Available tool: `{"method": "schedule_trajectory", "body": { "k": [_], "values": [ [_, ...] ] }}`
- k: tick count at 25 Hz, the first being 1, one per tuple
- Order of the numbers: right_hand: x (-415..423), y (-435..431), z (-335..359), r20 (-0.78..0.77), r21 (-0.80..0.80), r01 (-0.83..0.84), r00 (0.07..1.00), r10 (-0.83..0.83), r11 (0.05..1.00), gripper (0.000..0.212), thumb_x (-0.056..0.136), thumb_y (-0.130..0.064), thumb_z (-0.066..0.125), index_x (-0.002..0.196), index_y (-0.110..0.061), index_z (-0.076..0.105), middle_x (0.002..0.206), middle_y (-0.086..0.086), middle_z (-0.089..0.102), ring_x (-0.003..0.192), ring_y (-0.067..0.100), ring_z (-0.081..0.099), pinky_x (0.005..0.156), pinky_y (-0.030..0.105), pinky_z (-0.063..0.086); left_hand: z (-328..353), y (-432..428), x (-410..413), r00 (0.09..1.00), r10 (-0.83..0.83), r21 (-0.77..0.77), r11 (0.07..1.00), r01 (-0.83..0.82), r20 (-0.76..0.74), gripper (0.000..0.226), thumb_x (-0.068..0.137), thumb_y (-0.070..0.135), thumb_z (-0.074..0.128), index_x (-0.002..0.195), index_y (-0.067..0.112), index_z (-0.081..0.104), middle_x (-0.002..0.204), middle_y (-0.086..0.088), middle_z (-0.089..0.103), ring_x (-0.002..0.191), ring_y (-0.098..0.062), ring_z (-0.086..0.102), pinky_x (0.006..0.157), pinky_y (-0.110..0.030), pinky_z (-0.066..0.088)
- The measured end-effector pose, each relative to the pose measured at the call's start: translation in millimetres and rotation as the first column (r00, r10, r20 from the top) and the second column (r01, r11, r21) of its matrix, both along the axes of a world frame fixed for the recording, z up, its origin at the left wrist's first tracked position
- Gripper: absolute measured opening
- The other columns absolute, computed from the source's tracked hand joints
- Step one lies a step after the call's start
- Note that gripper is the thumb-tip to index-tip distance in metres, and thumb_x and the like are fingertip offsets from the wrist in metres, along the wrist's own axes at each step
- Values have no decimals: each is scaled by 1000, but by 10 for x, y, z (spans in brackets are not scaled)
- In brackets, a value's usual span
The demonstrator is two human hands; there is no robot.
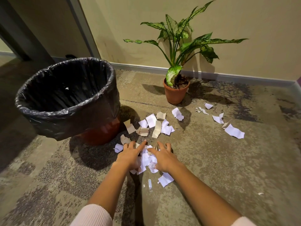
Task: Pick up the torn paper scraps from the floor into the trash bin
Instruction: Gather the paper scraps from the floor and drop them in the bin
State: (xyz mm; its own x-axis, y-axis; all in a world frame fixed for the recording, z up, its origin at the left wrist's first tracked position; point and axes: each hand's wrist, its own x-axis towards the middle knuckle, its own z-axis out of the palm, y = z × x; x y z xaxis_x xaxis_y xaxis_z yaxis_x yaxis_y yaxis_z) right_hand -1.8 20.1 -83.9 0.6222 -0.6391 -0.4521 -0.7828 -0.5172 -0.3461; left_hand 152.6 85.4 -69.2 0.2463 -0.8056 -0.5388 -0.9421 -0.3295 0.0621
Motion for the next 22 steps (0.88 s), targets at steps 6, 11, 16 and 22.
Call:
{"method": "schedule_trajectory", "body": {
  "k": [6, 11, 16, 22],
  "values": [
    [-80, 56, -41, 93, -92, -61, 993, 69, 994, 58, 91, -15, 62, 139, -38, 41, 147, 7, 24, 136, 33, 17, 101, 47, 43, 1, 42, -123, 997, -69, -120, 991, 65, -24, 56, 88, 15, 53, 141, 31, 42, 139, -8, 34, 125, -31, 37, 97, -39, 44],
    [-181, 202, -91, 170, -122, 49, 985, -27, 991, 39, 88, -8, 59, 122, -26, 51, 136, 10, 34, 129, 30, 30, 96, 41, 43, -26, 185, -188, 998, -51, -257, 966, 39, -39, 34, 86, 10, 52, 117, 22, 63, 117, -5, 53, 109, -29, 52, 81, -38, 46],
    [-338, 221, -133, 280, 10, 210, 938, -205, 978, 29, 86, -9, 64, 110, -25, 60, 121, 5, 42, 118, 27, 45, 94, 31, 43, -16, 398, -261, 984, 57, -410, 904, -123, -169, 15, 83, 6, 56, 91, 14, 65, 99, -3, 60, 95, -26, 60, 65, -29, 36],
    [-404, 178, 54, 341, 41, 374, 866, -365, 926, 25, 85, -5, 61, 91, -29, 59, 107, 0, 42, 87, 19, 50, 69, 27, 43, 509, 366, -246, 979, 75, -643, 744, -182, -189, 11, 83, 2, 56, 81, 13, 60, 88, 1, 56, 81, -20, 54, 64, -36, 42]
  ]
}}
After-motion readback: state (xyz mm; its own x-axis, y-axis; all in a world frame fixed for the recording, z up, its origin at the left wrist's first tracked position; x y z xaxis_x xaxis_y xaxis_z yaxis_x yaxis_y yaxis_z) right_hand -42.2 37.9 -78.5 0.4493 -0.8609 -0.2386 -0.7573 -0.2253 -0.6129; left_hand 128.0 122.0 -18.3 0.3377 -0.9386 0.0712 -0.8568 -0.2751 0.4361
